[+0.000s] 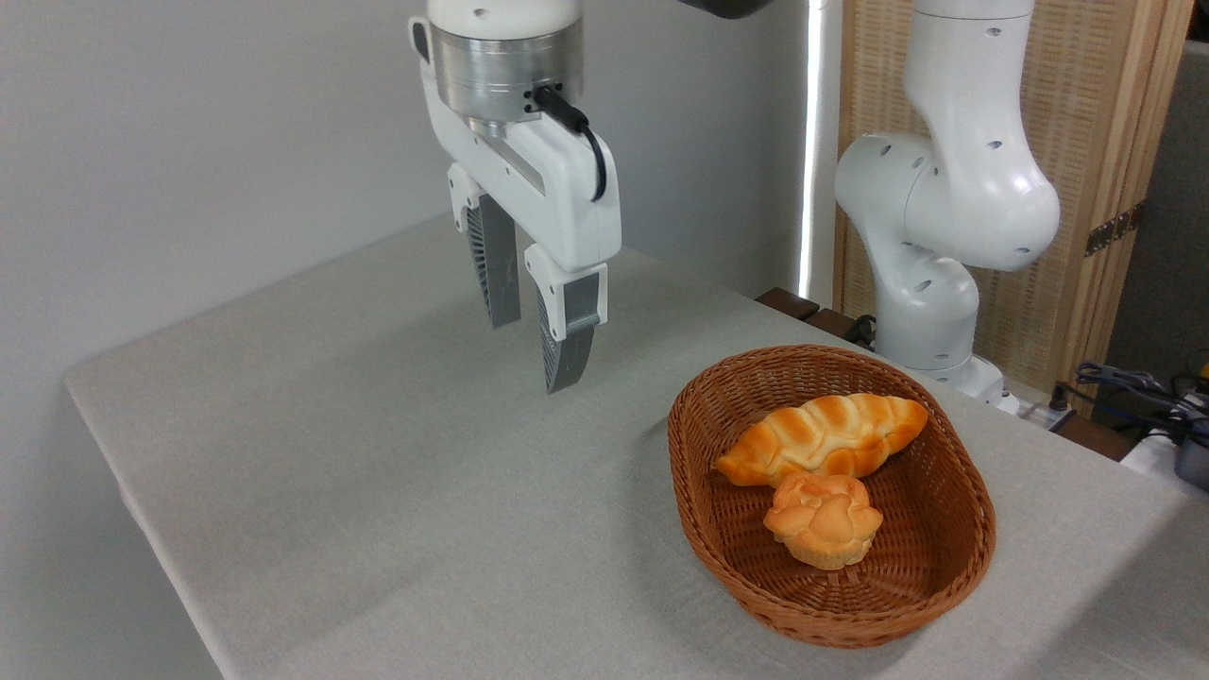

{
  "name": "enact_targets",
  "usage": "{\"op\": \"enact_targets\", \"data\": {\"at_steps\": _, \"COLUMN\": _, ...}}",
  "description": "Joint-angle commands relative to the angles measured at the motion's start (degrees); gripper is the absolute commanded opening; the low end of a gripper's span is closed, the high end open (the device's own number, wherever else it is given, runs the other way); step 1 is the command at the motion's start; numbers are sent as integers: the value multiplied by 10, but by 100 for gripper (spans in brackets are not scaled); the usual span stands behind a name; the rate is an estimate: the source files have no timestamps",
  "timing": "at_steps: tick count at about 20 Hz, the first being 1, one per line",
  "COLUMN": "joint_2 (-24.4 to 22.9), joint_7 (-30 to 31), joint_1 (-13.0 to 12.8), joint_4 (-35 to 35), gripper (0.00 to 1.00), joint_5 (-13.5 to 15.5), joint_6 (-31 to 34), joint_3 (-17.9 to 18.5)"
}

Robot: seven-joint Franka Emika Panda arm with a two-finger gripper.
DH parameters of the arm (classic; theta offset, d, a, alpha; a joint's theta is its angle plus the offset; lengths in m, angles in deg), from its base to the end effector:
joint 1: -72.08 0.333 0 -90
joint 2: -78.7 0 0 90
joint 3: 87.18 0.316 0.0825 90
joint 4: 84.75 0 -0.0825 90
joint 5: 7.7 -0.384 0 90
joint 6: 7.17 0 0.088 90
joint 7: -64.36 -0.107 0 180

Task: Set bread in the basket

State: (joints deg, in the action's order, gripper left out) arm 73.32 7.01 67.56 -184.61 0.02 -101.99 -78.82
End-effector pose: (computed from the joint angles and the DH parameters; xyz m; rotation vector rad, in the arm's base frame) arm 0.5302 0.0256 0.6016 2.6987 -1.3430 0.1199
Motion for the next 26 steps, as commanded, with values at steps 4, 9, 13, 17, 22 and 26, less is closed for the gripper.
{"op": "enact_targets", "data": {"at_steps": 4, "joint_2": 25, "joint_7": 77, "joint_1": 16, "joint_4": 29, "gripper": 100, "joint_5": -51, "joint_6": -5, "joint_3": -55}}
{"op": "enact_targets", "data": {"at_steps": 9, "joint_2": 26, "joint_7": 77, "joint_1": 22, "joint_4": 31, "gripper": 100, "joint_5": -52, "joint_6": -5, "joint_3": -65}}
{"op": "enact_targets", "data": {"at_steps": 13, "joint_2": 28, "joint_7": 77, "joint_1": 24, "joint_4": 41, "gripper": 100, "joint_5": -52, "joint_6": -1, "joint_3": -79}}
{"op": "enact_targets", "data": {"at_steps": 17, "joint_2": 34, "joint_7": 78, "joint_1": 24, "joint_4": 56, "gripper": 100, "joint_5": -53, "joint_6": 6, "joint_3": -87}}
{"op": "enact_targets", "data": {"at_steps": 22, "joint_2": 36, "joint_7": 78, "joint_1": 36, "joint_4": 64, "gripper": 100, "joint_5": -52, "joint_6": 23, "joint_3": -93}}
{"op": "enact_targets", "data": {"at_steps": 26, "joint_2": 38, "joint_7": 78, "joint_1": 36, "joint_4": 64, "gripper": 100, "joint_5": -53, "joint_6": 28, "joint_3": -93}}
